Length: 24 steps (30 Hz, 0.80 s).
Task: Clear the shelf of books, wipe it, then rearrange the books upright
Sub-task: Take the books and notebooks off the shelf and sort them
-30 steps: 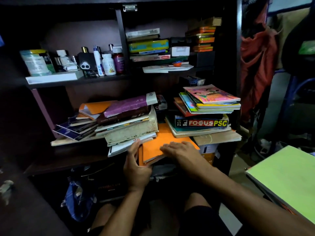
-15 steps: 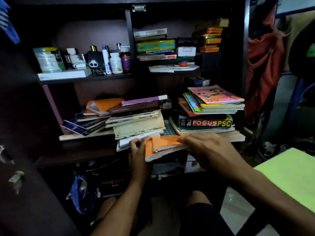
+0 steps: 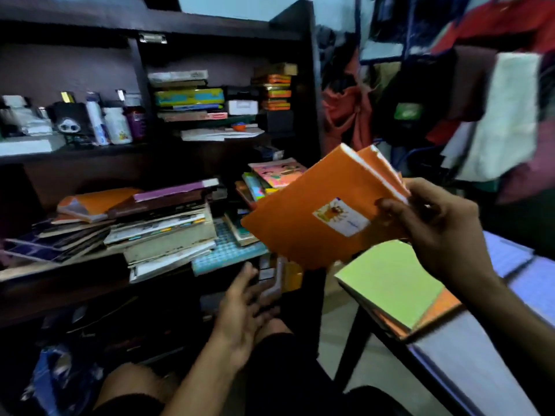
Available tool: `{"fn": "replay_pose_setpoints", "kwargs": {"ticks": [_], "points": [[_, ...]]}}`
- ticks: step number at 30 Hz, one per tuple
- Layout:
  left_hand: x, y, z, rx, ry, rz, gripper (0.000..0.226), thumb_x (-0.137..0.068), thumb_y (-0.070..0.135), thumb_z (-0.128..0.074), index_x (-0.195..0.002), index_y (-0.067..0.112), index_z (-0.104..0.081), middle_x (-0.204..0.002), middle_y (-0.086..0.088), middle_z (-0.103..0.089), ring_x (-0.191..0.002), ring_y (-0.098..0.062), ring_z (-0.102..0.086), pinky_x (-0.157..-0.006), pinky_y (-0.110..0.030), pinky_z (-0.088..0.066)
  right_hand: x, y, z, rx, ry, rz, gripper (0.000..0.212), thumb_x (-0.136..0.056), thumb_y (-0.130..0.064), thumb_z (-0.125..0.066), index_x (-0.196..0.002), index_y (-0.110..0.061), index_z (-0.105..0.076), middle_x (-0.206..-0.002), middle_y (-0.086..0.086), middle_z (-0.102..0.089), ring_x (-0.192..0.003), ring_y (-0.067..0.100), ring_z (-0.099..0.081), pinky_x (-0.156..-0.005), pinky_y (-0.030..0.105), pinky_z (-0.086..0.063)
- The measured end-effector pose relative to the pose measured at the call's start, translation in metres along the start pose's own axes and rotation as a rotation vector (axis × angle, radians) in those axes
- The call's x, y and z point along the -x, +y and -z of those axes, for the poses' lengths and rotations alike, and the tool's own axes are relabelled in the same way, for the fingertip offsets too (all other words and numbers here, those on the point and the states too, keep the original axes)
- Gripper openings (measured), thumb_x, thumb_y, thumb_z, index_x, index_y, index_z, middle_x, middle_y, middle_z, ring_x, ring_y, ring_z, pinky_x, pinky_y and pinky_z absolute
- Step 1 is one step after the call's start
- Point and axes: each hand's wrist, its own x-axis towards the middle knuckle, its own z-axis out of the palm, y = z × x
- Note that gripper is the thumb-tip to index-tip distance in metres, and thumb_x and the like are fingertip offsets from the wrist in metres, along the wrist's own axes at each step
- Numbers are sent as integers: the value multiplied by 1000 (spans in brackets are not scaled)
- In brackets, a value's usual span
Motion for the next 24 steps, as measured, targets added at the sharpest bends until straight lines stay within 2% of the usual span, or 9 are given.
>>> {"fn": "replay_pose_setpoints", "kwargs": {"ticks": [2,4,6,8,13,17,20,22,24], "points": [[17,7,-28,133,-262,160,73,-82,74,-44,-129,18,-57,-122,-20,-69,-94,-30,-72,-66,-37,-59,20,-11,20,158,35,144,13,-94,-13,-69,-106,-18,-71,-91,-25,-68,-84,-11,-62,-79,17,-52],[27,13,-60,115,-459,206,84,-80,80,-37,-132,19,-62,-129,-19,-66,-101,-32,-69,-68,-40,-60,46,-18,39,299,-9,343,19,-90,-6,-68,-108,-11,-74,-106,-4,-74,-98,7,-69,-87,25,-53],[36,15,-93,75,-474,205,71,-86,62,-50,-132,10,-64,-132,-19,-63,-107,-37,-63,-82,-43,-59,71,-18,57,343,-136,425,20,-94,-11,-64,-111,-8,-75,-117,1,-72,-108,19,-70,-87,39,-56],[44,4,-118,50,-487,235,59,-85,37,-59,-131,1,-59,-127,-23,-66,-118,-43,-61,-100,-51,-50,90,-12,78,347,-255,374,23,-99,-22,-61,-114,-11,-75,-123,-2,-70,-114,19,-67,-86,43,-56],[49,-40,-162,-42,-528,219,56,-86,22,-68,-138,7,-53,-125,-28,-65,-119,-50,-59,-100,-65,-47,128,12,130,451,-483,216,36,-96,-48,-64,-123,-24,-69,-133,-5,-61,-116,15,-61,-90,35,-52],[45,-59,-192,-104,-594,237,44,-95,38,-56,-129,9,-59,-117,-19,-72,-107,-36,-70,-89,-50,-57,144,31,162,487,-298,115,31,-103,-29,-54,-131,-22,-66,-132,-7,-62,-112,17,-64,-92,31,-52],[30,-72,-204,-207,-560,171,29,-100,27,-55,-125,14,-60,-108,-14,-75,-88,-28,-73,-72,-41,-61,126,57,193,488,-18,-65,27,-97,-13,-53,-117,-26,-66,-102,-19,-64,-90,-9,-59,-79,21,-50],[20,-80,-206,-289,-541,136,32,-97,25,-61,-129,19,-60,-109,-14,-75,-93,-30,-71,-88,-53,-57,107,78,221,558,126,-162,29,-93,-6,-54,-112,-23,-68,-87,-16,-62,-79,-8,-54,-69,15,-43],[15,-87,-210,-349,-559,136,33,-96,26,-63,-129,23,-60,-111,-14,-74,-96,-34,-70,-95,-58,-53,90,98,247,627,202,-178,28,-93,-5,-54,-113,-18,-70,-90,-8,-68,-81,3,-61,-73,22,-46]]}}
